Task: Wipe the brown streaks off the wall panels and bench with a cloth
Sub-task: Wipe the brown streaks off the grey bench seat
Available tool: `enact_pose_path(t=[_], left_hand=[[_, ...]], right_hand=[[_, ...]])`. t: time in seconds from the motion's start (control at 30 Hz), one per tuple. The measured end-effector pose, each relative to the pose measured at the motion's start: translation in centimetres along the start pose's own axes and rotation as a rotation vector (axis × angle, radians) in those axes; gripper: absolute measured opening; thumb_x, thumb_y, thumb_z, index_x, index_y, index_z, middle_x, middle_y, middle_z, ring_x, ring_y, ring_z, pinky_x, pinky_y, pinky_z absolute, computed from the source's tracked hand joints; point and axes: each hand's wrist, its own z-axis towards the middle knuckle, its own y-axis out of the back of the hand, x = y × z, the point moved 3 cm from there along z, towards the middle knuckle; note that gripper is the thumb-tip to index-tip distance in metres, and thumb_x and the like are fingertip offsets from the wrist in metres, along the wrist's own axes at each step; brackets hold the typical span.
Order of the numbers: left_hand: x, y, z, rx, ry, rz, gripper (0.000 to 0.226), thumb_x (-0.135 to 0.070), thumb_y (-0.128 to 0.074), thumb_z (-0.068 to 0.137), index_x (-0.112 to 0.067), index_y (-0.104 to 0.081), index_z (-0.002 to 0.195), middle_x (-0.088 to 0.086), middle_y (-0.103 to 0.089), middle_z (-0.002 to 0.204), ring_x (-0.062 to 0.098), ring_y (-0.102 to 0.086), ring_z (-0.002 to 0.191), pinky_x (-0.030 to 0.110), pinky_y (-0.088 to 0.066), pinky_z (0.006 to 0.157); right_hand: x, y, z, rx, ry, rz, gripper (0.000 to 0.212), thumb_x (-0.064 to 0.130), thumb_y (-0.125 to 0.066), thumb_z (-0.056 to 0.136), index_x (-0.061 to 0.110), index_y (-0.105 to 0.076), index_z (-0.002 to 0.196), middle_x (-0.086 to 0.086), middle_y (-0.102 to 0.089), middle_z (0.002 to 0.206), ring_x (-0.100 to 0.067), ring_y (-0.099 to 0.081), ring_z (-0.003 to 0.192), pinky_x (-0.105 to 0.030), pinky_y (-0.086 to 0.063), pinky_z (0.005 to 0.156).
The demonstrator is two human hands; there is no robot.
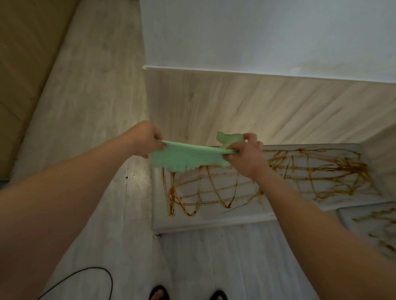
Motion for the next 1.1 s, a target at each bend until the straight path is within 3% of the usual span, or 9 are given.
enact_pose_path(t=[0.13,0.2,0.27,0.33,0.57,0.7,0.83,0.97,1.1], left_hand=[[0.2,0.1,0.9,-0.014,-0.074,-0.2,0.022,-0.028,-0.076,0.089,-0.007,-0.074,0.091,0.003,-0.064,0.091,0.021,-0.059,0.087,0.033,-0.044,0.078],[0.2,-1.1,0.7,0.037,-0.005,-0.489,0.031,-0.034,-0.071,0.087,-0.008,-0.071,0.105,0.004,-0.067,0.102,0.022,-0.062,0.099,0.037,-0.047,0.088],[0.8,-3.4,1.0,0.049,0.051,-0.789,0.016,-0.024,-0.064,0.095,-0.009,-0.066,0.1,0.006,-0.067,0.097,0.025,-0.064,0.094,0.036,-0.05,0.082],[1.8,-6.1,1.6,-0.016,0.128,-0.901,0.013,-0.013,-0.055,0.101,-0.014,-0.059,0.089,0.005,-0.062,0.088,0.022,-0.06,0.083,0.033,-0.048,0.071],[10.1,-17.0,2.8,-0.094,0.372,-0.668,0.026,-0.04,-0.05,0.074,-0.022,-0.058,0.09,0.009,-0.057,0.099,0.03,-0.056,0.094,0.043,-0.048,0.083],[16.1,-24.0,3.3,0.005,0.496,-0.614,0.014,-0.028,-0.052,0.087,-0.018,-0.059,0.092,0.013,-0.059,0.101,0.03,-0.058,0.091,0.041,-0.049,0.081],[21.7,-29.5,5.6,-0.062,0.504,-0.427,0.015,-0.018,-0.054,0.097,-0.011,-0.056,0.109,0.01,-0.06,0.1,0.023,-0.058,0.086,0.036,-0.049,0.073],[24.7,-34.0,7.8,-0.085,0.359,0.025,0.049,-0.018,-0.066,0.091,-0.012,-0.042,0.133,0.014,-0.046,0.131,0.035,-0.049,0.12,0.044,-0.049,0.092],[25.4,-39.5,8.9,0.118,-0.12,0.42,0.057,-0.038,-0.064,0.094,-0.02,-0.043,0.144,0.01,-0.036,0.15,0.033,-0.033,0.138,0.049,-0.041,0.109]], right_hand=[[-0.9,1.0,0.8,-0.116,-0.01,0.314,0.018,0.027,-0.072,0.094,0.018,-0.078,0.109,-0.003,-0.037,0.15,-0.028,-0.036,0.138,-0.038,-0.033,0.12],[-1.3,0.7,1.1,-0.098,-0.018,0.552,0.017,0.02,-0.07,0.097,0.012,-0.076,0.11,-0.009,-0.061,0.13,-0.028,-0.058,0.119,-0.035,-0.054,0.098],[-2.0,-0.8,1.8,-0.061,-0.049,0.647,0.016,0.023,-0.068,0.098,0.017,-0.074,0.112,-0.001,-0.07,0.107,-0.018,-0.066,0.099,-0.018,-0.054,0.071],[-3.1,-3.4,2.9,-0.062,-0.077,0.662,0.013,0.028,-0.068,0.098,0.023,-0.072,0.109,0.004,-0.07,0.101,-0.012,-0.065,0.093,-0.016,-0.05,0.067],[-8.0,-17.6,4.3,0.24,-0.045,0.562,0.013,0.022,-0.064,0.098,0.032,-0.071,0.1,0.001,-0.072,0.098,-0.017,-0.067,0.089,-0.029,-0.053,0.074],[-11.2,-25.9,4.5,0.416,-0.045,0.466,0.016,0.016,-0.062,0.096,0.023,-0.071,0.108,-0.004,-0.071,0.102,-0.024,-0.068,0.096,-0.032,-0.053,0.077],[-13.7,-33.1,6.8,0.403,-0.041,0.372,0.023,0.019,-0.065,0.094,0.027,-0.07,0.116,-0.001,-0.068,0.11,-0.022,-0.065,0.103,-0.024,-0.049,0.074],[-15.1,-39.4,8.4,0.227,0.076,0.024,0.055,0.031,-0.068,0.093,0.019,-0.053,0.144,-0.015,-0.05,0.142,-0.035,-0.046,0.131,-0.041,-0.041,0.106],[-14.7,-45.6,6.8,0.133,0.588,-0.16,0.051,0.034,-0.064,0.095,0.016,-0.056,0.142,-0.018,-0.049,0.146,-0.04,-0.047,0.133,-0.057,-0.042,0.11]])
